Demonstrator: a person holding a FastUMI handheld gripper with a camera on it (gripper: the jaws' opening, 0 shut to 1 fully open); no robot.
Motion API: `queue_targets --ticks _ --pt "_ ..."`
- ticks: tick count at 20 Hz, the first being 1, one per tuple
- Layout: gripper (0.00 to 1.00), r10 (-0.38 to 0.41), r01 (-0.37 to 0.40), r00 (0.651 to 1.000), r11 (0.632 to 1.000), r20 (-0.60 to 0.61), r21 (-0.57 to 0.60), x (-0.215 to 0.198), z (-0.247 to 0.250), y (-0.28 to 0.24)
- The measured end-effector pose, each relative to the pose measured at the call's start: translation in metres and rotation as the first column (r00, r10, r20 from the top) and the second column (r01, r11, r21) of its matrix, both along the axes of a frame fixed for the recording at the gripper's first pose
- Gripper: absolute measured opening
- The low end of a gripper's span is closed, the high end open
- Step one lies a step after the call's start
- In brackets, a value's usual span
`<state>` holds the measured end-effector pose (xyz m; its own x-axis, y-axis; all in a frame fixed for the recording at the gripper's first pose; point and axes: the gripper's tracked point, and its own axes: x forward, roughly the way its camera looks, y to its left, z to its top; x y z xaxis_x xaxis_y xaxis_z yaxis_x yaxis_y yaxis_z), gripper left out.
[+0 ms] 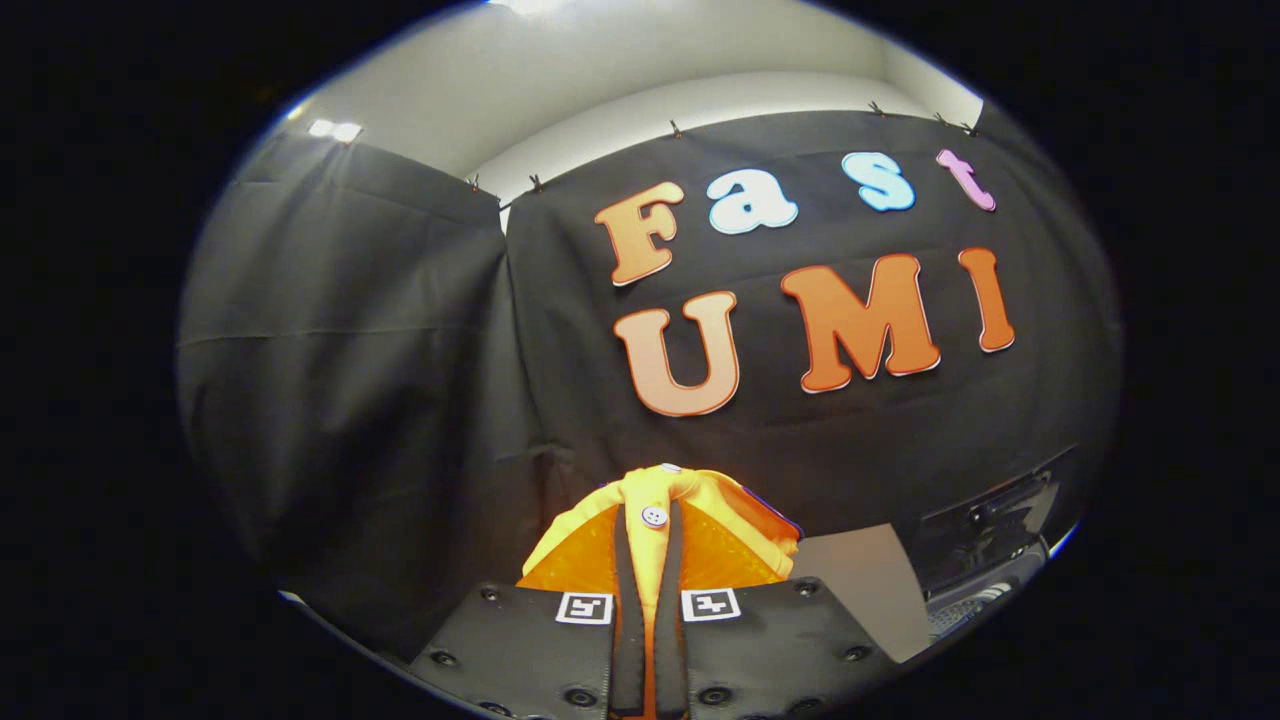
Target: Put the clothes into the washing machine and then close the washing machine lid.
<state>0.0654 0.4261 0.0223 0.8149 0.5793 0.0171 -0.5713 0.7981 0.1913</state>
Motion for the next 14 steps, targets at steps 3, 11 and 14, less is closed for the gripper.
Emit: queue_targets --ticks 3,11,14 --pt "0.11 -0.041 0.041 0.999 0.999 0.03 0.012 0.0 0.018 -0.034" --pt "0.11 -0.156 0.154 0.981 0.988 0.119 0.024 0.026 0.057 -0.165" --pt "0.11 -0.2 0.198 0.971 0.98 0.13 0.024 0.042 0.056 -0.223"
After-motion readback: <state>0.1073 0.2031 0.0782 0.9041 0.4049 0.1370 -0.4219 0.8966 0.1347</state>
